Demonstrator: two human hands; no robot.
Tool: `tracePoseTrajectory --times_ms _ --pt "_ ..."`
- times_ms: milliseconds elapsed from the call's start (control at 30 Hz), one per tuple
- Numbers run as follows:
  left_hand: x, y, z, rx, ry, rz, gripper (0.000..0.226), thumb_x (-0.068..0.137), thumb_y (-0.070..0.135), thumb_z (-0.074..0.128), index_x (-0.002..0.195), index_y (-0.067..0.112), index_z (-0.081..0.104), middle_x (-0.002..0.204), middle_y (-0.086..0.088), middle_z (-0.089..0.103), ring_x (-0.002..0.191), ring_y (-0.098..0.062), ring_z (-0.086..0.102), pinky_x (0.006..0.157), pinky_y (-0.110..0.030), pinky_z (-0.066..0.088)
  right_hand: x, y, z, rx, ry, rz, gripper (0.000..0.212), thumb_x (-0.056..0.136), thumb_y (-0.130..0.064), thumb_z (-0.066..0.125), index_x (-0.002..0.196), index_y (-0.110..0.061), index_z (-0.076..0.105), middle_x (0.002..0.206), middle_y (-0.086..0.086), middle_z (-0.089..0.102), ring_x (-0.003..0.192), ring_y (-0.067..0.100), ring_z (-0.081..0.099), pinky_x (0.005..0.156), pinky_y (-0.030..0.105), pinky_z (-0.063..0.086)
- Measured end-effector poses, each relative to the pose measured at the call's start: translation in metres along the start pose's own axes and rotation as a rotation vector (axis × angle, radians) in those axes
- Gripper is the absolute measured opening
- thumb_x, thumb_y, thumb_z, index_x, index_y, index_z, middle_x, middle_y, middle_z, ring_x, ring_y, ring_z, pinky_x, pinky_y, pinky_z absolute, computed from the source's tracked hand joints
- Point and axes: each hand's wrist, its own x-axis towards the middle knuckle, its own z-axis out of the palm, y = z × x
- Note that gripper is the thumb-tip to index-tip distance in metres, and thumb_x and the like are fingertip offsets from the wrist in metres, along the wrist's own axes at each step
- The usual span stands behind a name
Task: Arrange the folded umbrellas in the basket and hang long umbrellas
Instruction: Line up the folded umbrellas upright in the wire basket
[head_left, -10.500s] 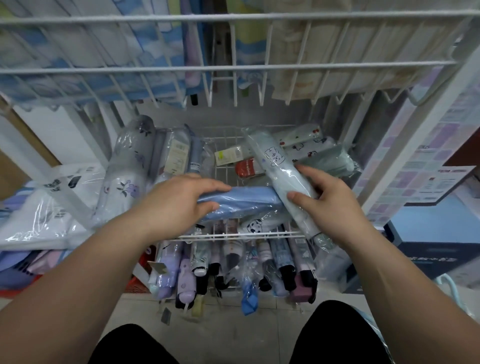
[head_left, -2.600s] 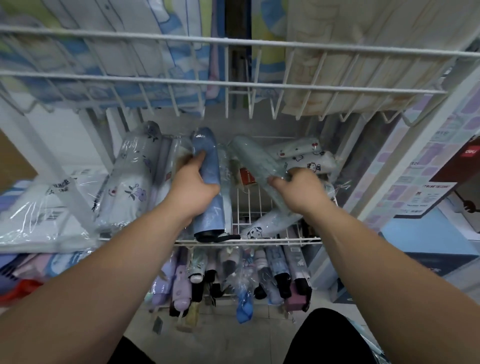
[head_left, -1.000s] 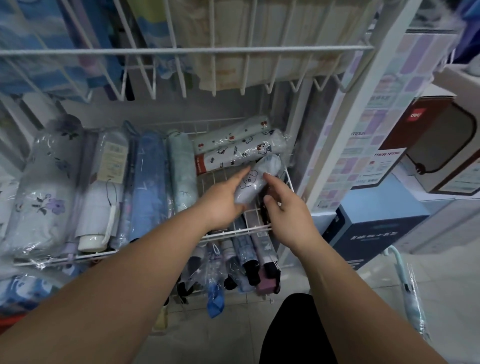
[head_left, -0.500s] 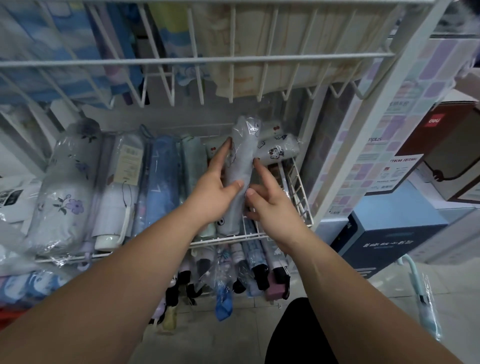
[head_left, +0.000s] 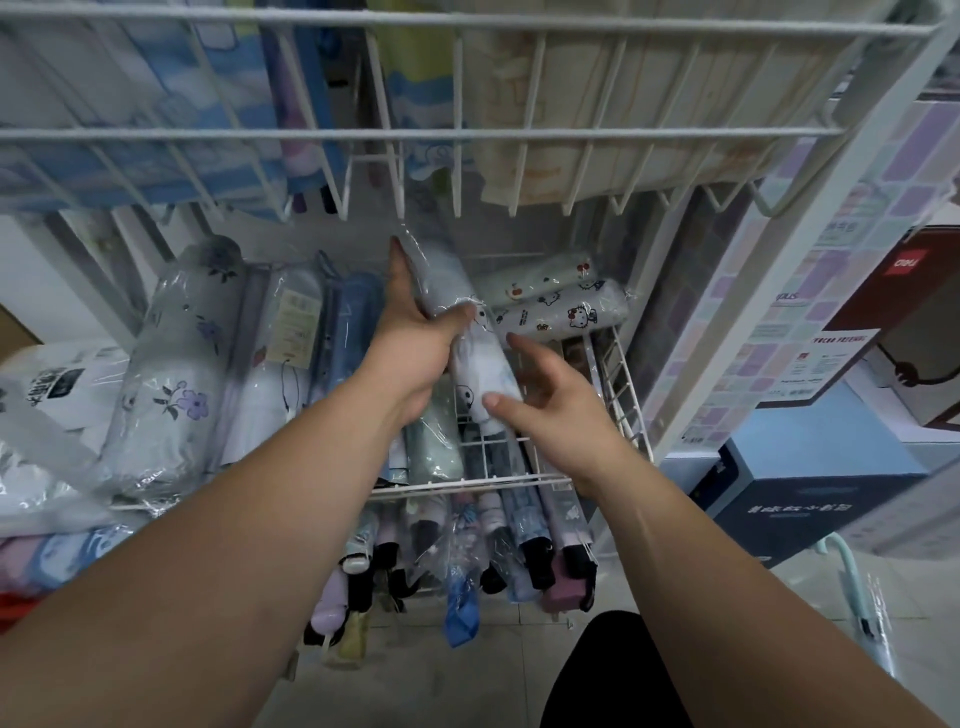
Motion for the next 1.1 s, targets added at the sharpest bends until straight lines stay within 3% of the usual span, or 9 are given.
tracePoseTrajectory --times_ms 133,233,333,467,567,700,867,967,1100 --pt "-0.011 0.000 -0.003 -0.043 -0.035 -0.055 0.098 0.092 0.000 0.066 0.157 0.048 0.008 0.134 0.010 0.058 0.114 -0.020 0.066 0.079 -0.044 0.061 -0.011 0.005 0.000 0.052 -0.105 0.024 0.073 0.075 -0.008 0.086 0.138 -0.028 0.053 0.119 0.001 0.071 0.105 0.020 0.070 0.087 0.039 0.060" --pt "-0.022 -0.008 -0.005 0.004 -0.072 -0.086 0.099 0.092 0.001 0.066 0.156 0.049 0.008 0.144 0.001 0.055 0.117 -0.024 0.065 0.088 -0.046 0.060 -0.015 0.009 0.005 0.000 -0.035 0.006 0.072 0.076 -0.008 0.085 0.139 -0.024 0.053 0.116 -0.003 0.073 0.106 0.012 0.070 0.095 0.040 0.057" --pt "-0.030 -0.015 -0.005 0.009 -0.074 -0.084 0.102 0.090 -0.003 0.067 0.157 0.046 0.008 0.145 -0.003 0.055 0.121 -0.022 0.063 0.100 -0.048 0.054 -0.015 0.007 0.016 -0.059 0.068 -0.015 0.069 0.067 -0.020 0.092 0.121 -0.030 0.050 0.111 -0.008 0.070 0.093 0.012 0.072 0.085 0.040 0.060" --pt "-0.039 -0.021 0.000 -0.022 -0.104 -0.107 0.098 0.091 -0.008 0.062 0.157 0.045 0.013 0.130 0.000 0.066 0.110 -0.021 0.070 0.084 -0.041 0.060 -0.012 -0.002 0.022 -0.056 0.241 -0.065 0.075 0.060 -0.026 0.096 0.115 -0.028 0.043 0.110 -0.015 0.057 0.080 0.011 0.068 0.067 0.025 0.056" --pt "-0.043 -0.026 0.000 -0.056 -0.108 -0.146 0.098 0.092 -0.009 0.060 0.158 0.045 0.012 0.128 0.000 0.067 0.107 -0.020 0.071 0.078 -0.037 0.060 -0.014 -0.002 0.020 -0.055 0.215 -0.072 0.074 0.061 -0.026 0.095 0.115 -0.029 0.045 0.111 -0.014 0.058 0.083 0.015 0.068 0.071 0.027 0.058" --pt "-0.050 -0.025 -0.003 -0.066 -0.080 -0.121 0.098 0.090 -0.014 0.059 0.158 0.042 0.014 0.132 -0.003 0.066 0.113 -0.023 0.069 0.089 -0.043 0.059 -0.016 -0.002 0.019 -0.029 0.109 -0.056 0.066 0.065 -0.028 0.093 0.115 -0.027 0.050 0.107 -0.013 0.061 0.073 0.004 0.067 0.069 0.026 0.058" --pt "-0.042 -0.010 -0.024 0.061 -0.072 -0.040 0.100 0.089 -0.009 0.065 0.157 0.043 0.014 0.145 0.002 0.057 0.122 -0.015 0.063 0.105 -0.043 0.051 0.010 0.007 0.019 0.248 0.267 0.113 0.076 0.060 -0.076 0.073 0.120 -0.035 0.054 0.115 -0.015 0.066 0.110 0.017 0.066 0.100 0.046 0.052" --pt "-0.033 0.000 -0.041 0.191 -0.105 -0.025 0.099 0.089 -0.003 0.068 0.156 0.046 0.015 0.148 0.006 0.053 0.125 -0.009 0.059 0.107 -0.038 0.049 0.035 0.012 0.016 0.356 0.375 0.269 0.092 0.063 -0.072 0.069 0.139 -0.027 0.043 0.130 -0.008 0.058 0.121 0.026 0.058 0.107 0.049 0.046" --pt "-0.024 -0.001 -0.051 0.266 -0.104 -0.062 0.100 0.088 0.000 0.071 0.156 0.047 0.016 0.152 0.005 0.048 0.128 -0.010 0.056 0.111 -0.041 0.046 0.059 0.018 0.020 0.442 0.384 0.408 0.089 0.083 -0.056 0.068 0.155 -0.028 0.023 0.152 0.004 0.044 0.134 0.031 0.048 0.113 0.054 0.039"
